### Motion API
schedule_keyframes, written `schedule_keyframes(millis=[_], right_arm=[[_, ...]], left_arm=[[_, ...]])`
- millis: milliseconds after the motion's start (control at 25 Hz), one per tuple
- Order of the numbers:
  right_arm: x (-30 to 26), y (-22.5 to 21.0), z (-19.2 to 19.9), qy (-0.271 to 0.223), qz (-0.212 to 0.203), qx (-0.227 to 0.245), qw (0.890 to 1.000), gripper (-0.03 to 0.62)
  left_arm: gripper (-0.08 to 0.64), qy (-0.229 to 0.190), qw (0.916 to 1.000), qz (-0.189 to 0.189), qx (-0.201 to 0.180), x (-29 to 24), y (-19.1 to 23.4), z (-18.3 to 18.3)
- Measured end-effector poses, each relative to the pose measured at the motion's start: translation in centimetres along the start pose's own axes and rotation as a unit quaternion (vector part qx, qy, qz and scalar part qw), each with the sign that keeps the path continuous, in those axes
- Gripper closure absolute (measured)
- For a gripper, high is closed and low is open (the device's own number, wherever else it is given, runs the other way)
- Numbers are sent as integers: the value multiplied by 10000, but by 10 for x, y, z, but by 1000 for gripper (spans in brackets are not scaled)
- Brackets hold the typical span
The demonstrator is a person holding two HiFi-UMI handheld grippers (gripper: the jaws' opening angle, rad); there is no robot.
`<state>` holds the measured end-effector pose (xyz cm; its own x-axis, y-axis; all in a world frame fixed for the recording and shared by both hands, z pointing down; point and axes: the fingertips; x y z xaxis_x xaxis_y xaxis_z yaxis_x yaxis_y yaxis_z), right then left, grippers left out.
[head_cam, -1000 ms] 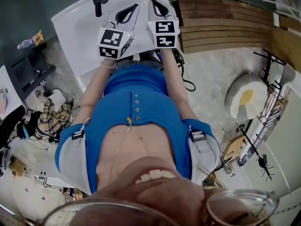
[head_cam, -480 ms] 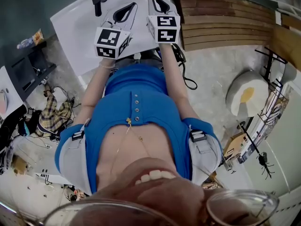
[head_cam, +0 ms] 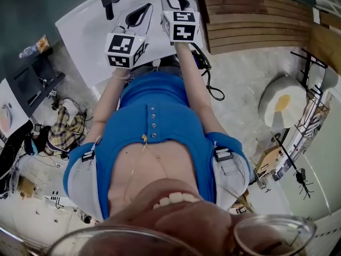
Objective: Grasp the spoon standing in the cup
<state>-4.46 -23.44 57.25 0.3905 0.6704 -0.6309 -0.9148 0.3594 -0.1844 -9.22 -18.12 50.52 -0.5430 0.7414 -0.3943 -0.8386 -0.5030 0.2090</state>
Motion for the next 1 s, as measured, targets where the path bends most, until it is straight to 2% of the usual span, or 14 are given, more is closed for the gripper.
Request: schedule_keyframes(millis=[240,640,800,1000], right_arm=[[-17,-9,2,87,352,-260,9990,442],[-30,-19,14,411,501,-234,9976,454],[-30,-24,18,461,573,-152,9972,505],[-30,-28,23,476,648,-153,9966,531]], left_arm=[[563,60,9999,100,20,1,-2,4],[561,72,9998,167,68,-1,2,7],[561,67,9998,172,74,-2,0,7],[563,72,9998,173,70,-2,1,10]])
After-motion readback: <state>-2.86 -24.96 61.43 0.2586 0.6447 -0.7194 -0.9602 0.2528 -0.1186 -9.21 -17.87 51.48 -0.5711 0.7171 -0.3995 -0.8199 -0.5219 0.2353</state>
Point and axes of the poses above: the fingertips, and each gripper's own axes: x backward along the fingers, y to its left, z out of its underside, and after that the axes turned 4 degrees about -x, right-handed
